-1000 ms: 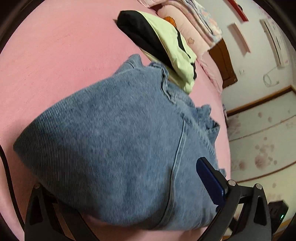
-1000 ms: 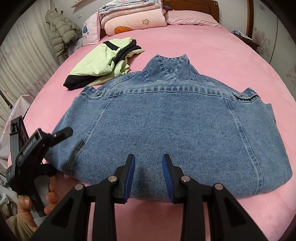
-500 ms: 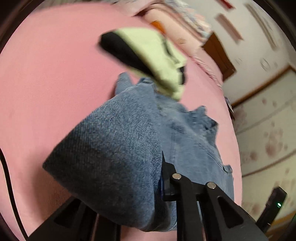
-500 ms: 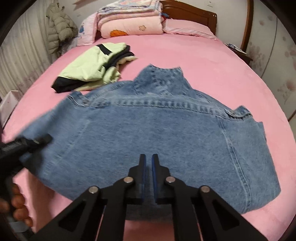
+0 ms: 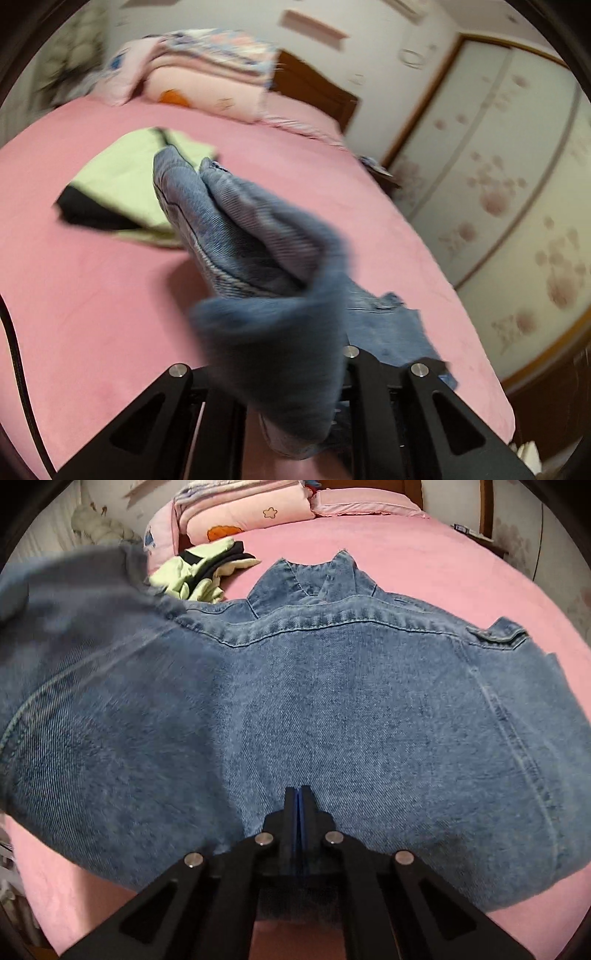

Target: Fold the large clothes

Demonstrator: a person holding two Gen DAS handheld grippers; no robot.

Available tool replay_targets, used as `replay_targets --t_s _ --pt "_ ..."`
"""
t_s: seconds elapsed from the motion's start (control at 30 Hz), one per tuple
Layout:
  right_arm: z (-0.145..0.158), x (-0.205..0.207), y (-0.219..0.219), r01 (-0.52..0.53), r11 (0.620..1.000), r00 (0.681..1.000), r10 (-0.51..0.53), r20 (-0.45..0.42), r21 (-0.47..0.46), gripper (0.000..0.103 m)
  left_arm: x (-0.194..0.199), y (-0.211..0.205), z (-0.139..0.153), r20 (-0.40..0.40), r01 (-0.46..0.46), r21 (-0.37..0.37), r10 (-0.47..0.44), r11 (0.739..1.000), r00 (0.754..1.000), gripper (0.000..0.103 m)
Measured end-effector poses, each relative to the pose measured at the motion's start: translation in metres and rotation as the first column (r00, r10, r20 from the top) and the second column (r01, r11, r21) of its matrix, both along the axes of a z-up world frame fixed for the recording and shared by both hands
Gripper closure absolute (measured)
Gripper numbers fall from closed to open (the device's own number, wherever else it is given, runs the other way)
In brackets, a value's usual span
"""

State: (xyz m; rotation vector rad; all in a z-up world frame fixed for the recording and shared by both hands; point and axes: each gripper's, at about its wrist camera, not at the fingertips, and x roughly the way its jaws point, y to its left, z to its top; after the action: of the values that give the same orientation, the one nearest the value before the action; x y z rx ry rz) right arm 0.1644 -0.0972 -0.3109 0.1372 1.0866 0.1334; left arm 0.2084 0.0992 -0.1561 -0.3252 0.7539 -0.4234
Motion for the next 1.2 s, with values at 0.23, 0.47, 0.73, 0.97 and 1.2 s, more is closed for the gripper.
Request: replay_targets --t_s 0.23,0.47,0.73,0.97,1.2 --pt "0.012 -0.004 -0.047 0.052 0.957 0.998 -0.04 -0.046 0.286 0.103 -0.004 -0.081 0.023 0.066 0.139 -0.027 -0.137 0.99 0.988 0.093" --pt "0.056 -0.063 -0.15 0.184 0.964 0.982 -0.187 -0.003 0.191 0.103 -0.014 -0.179 -0.012 -0.013 0.246 -0.059 -0.247 0.967 0.969 0.093" --pt "0.04 -0.108 -0.218 0.29 0.954 0.956 -0.285 -0.076 0.073 0.103 -0.045 -0.267 -0.094 -0.185 0.371 0.096 -0.349 0.924 0.919 0.092" --pt "0.05 -0.103 -0.229 0.333 0.935 0.942 -0.325 -0.083 0.124 0.102 -0.049 -0.283 -0.094 -0.215 0.395 0.146 -0.361 0.907 0.908 0.079" --pt "0.077 -0.108 -0.26 0.356 0.908 0.934 -0.348 -0.077 0.221 0.08 -0.059 -0.282 -0.051 -0.235 0.447 0.004 -0.434 0.894 0.87 0.032"
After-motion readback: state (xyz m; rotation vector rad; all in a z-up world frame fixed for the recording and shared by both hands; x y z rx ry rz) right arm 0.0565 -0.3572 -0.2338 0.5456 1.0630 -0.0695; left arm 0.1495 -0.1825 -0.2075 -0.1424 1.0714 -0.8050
